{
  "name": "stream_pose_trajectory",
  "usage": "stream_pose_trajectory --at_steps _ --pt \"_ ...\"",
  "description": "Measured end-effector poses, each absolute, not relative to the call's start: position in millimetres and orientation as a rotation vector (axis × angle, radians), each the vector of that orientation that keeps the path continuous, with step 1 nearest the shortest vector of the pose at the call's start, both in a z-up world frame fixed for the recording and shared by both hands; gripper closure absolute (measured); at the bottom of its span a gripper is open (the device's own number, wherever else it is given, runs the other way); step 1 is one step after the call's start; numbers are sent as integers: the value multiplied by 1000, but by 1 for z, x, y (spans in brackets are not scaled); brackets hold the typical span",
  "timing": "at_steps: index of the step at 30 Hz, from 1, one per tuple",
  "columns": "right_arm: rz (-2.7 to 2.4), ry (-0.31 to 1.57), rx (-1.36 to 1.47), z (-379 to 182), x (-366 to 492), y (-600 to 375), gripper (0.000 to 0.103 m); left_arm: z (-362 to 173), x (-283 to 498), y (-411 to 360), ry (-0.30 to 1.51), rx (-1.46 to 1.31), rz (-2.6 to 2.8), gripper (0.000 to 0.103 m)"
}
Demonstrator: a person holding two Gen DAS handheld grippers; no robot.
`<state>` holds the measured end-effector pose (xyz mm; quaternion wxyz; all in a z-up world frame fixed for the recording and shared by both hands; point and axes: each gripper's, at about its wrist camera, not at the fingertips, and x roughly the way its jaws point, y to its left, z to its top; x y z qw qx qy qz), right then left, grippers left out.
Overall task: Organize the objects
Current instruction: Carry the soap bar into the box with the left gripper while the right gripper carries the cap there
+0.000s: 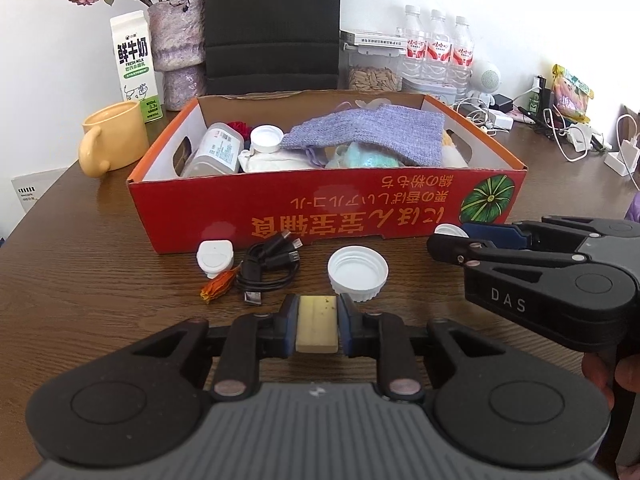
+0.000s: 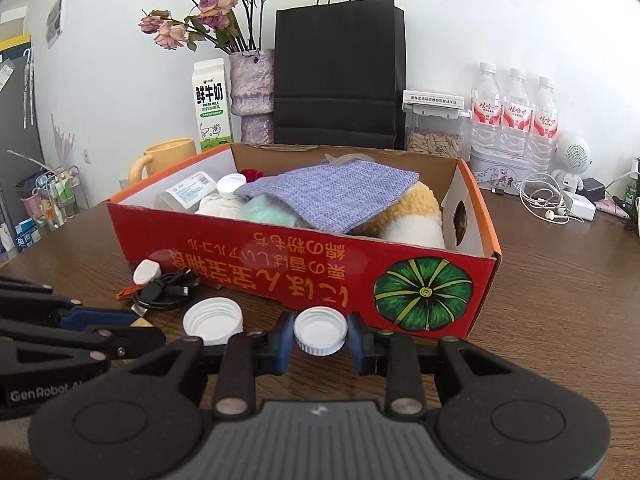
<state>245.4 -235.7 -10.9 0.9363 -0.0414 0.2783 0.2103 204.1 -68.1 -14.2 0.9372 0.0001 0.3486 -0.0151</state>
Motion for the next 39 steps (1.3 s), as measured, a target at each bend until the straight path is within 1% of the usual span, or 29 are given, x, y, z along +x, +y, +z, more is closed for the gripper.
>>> stream_pose_trajectory --at_steps 11,21,32,39 --pt "433 484 -51 14 220 -226 75 9 194 -47 642 -11 -5 81" --pt "440 405 -51 44 216 -210 75 35 203 -33 579 -16 3 81" --pt "416 367 -57 59 243 -195 75 53 237 -23 511 -39 2 81" --pt "404 356 -67 60 277 -184 75 54 273 -18 490 -49 -2 81"
